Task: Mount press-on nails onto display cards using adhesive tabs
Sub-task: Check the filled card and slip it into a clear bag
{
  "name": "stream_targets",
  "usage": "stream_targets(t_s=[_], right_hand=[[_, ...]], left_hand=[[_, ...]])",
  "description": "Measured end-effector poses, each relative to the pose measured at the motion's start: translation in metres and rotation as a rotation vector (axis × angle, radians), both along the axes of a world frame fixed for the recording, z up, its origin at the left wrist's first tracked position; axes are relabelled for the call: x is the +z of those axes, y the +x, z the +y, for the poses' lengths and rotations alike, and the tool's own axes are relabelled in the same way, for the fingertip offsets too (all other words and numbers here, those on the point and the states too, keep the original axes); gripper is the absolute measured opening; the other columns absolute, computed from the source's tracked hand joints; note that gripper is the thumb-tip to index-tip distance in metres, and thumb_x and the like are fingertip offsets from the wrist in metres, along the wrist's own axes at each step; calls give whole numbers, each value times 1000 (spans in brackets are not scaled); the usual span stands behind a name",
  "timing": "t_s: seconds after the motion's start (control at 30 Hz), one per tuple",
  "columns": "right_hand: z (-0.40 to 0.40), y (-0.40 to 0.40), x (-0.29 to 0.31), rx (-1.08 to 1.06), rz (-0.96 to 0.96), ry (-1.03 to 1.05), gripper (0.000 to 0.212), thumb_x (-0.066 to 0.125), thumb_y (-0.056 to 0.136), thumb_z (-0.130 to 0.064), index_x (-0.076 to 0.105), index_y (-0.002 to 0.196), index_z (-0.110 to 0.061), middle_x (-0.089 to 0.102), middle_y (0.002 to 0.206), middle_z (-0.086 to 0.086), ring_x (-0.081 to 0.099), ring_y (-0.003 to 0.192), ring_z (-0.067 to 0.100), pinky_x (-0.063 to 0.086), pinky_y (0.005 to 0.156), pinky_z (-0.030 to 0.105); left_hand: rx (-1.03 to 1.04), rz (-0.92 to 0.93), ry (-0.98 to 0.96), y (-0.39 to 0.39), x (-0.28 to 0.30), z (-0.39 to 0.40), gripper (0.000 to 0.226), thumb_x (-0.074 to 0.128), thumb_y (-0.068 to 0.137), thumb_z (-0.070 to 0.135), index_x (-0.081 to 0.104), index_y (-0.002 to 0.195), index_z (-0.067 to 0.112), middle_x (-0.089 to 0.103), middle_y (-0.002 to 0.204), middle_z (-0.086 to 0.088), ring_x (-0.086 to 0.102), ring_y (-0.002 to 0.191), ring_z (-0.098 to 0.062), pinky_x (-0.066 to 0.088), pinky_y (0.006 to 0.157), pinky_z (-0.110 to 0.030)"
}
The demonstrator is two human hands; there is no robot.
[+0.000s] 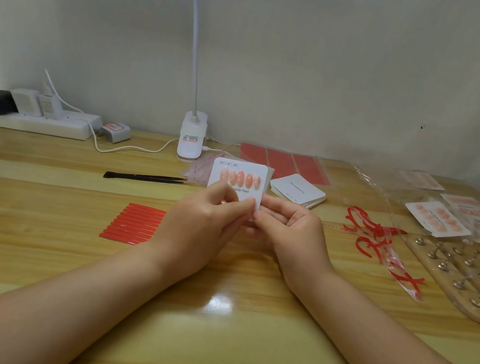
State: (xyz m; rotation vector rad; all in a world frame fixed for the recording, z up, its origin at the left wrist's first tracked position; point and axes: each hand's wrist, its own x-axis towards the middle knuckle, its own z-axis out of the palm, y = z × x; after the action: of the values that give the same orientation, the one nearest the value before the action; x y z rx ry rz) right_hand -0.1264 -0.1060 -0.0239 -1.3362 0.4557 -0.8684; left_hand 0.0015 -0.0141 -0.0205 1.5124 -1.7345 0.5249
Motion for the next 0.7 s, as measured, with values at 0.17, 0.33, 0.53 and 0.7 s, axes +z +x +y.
stream_targets(t_s=[0.17, 0.33, 0.53, 0.7], right_hand=[[0, 0, 0, -6, 1, 22, 29, 59, 88, 10, 68, 92, -17, 76, 88, 6, 74, 81, 18, 57, 65, 21], [-1, 0, 0, -8, 7, 38, 25, 59, 88, 9, 67, 105, -9, 75, 95, 12, 73, 84, 20, 57, 65, 22], [0, 0, 0, -10, 4, 47, 25, 59, 88, 10, 67, 106, -6, 75, 96, 13, 73, 86, 21, 56, 65, 22], [-1, 0, 0, -2, 16, 49, 25, 60, 88, 8, 67, 107, -7, 75, 97, 13, 73, 89, 23, 58, 68, 24]], left_hand=[[3, 15, 3, 1, 0, 0, 18, 64, 90, 18, 76, 96, 6, 62, 79, -11, 58, 58, -29, 50, 48, -39], [5, 14, -10, 2, -1, -1, 18, 65, 89, 19, 76, 95, 6, 63, 78, -10, 59, 59, -28, 51, 48, -39], [19, -58, -44, 3, -2, 0, 26, 57, 92, 23, 77, 91, 7, 64, 79, -10, 59, 57, -27, 51, 48, -37], [92, -127, -75, 2, -1, -1, 11, 71, 86, 18, 77, 84, 10, 65, 73, -7, 59, 53, -27, 48, 44, -35]])
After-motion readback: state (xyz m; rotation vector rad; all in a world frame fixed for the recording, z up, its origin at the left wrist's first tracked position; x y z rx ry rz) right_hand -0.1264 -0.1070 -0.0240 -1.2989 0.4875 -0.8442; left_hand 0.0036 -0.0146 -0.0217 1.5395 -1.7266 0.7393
